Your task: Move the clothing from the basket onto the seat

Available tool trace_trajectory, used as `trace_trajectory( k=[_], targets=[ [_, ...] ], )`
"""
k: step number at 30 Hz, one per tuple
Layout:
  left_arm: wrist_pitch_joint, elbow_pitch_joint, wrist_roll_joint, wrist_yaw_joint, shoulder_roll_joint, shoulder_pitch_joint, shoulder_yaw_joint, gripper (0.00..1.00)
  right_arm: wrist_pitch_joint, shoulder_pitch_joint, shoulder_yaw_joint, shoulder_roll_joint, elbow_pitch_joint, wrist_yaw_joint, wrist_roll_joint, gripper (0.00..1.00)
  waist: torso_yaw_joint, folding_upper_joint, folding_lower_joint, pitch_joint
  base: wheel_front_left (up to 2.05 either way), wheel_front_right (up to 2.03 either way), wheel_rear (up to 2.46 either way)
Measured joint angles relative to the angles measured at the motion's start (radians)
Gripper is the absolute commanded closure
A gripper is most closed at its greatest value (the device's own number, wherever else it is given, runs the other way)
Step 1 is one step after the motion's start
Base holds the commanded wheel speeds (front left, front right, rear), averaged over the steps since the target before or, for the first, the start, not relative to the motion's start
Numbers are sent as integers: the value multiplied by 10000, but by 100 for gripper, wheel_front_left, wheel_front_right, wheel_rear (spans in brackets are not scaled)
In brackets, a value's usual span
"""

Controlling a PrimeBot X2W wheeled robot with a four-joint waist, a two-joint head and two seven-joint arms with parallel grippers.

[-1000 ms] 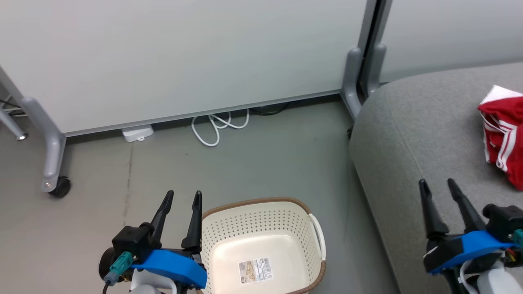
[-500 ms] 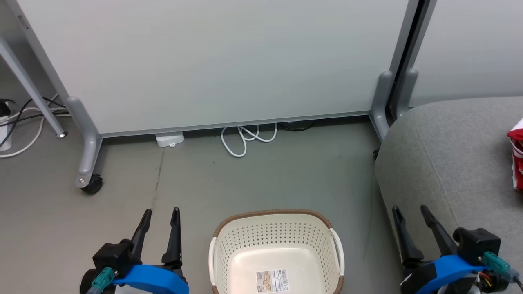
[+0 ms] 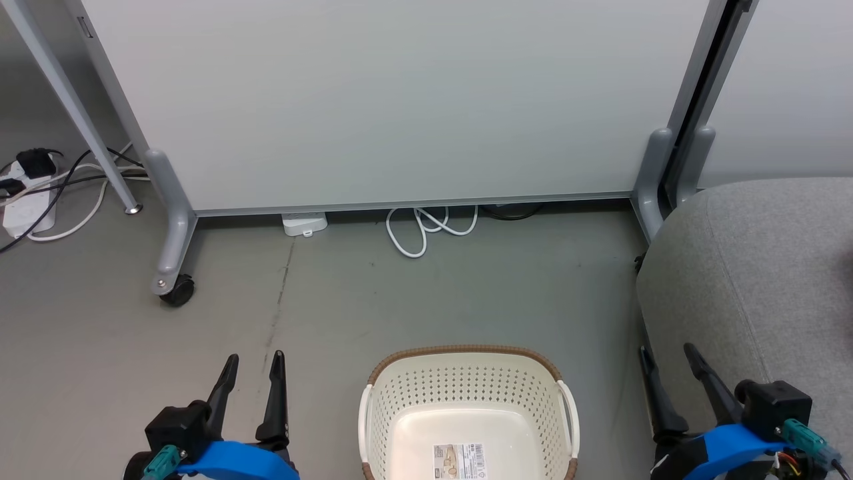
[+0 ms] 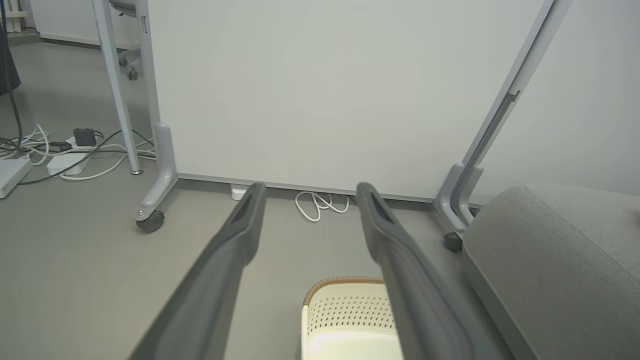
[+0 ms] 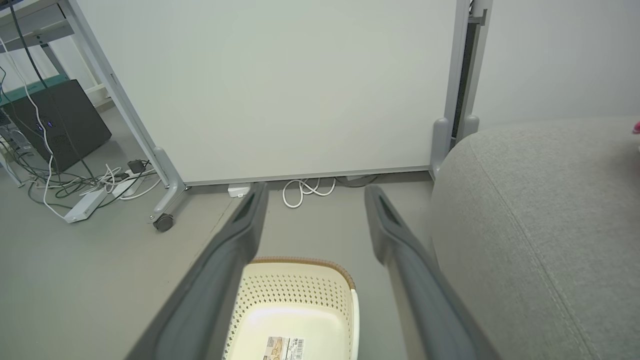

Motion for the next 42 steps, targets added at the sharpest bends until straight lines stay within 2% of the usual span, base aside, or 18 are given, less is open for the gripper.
trace_trajectory(
  k=[21,22,32,42],
  targets=[
    [-2,-35,-167,0,2,-10,-165,0,-58,48,2,36,105,0,48,0,53,0,0,134,0,0,0],
    [2,-17,-173,6,-4,-1,-173,100,-54,49,21,38,125,0,61,100,48,0,0,145,0,0,0],
    [77,771,-198,8,-165,716,-182,100,4,270,48,65,995,0,90,100,36,0,3,151,0,0,0],
    [566,529,-1822,8,-209,760,100,100,307,281,-67,71,999,0,1868,100,-78,0,3,155,0,0,0]
  ],
)
